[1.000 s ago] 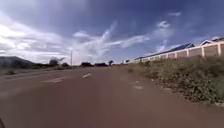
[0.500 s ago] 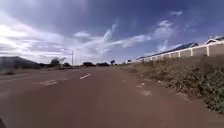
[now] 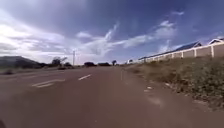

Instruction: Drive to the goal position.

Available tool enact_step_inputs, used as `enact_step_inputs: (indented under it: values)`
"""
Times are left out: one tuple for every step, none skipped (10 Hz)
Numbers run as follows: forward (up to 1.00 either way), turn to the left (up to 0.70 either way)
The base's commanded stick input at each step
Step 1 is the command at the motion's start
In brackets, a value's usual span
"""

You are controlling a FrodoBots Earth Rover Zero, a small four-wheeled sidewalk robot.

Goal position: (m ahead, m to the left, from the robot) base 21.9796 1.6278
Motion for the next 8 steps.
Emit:
enact_step_inputs:
  values:
    - [1.0, 0.0]
    - [1.0, 0.0]
    - [1.0, 0.0]
    - [1.0, 0.0]
    - [1.0, 0.0]
    - [1.0, 0.0]
    - [1.0, 0.0]
    - [1.0, 0.0]
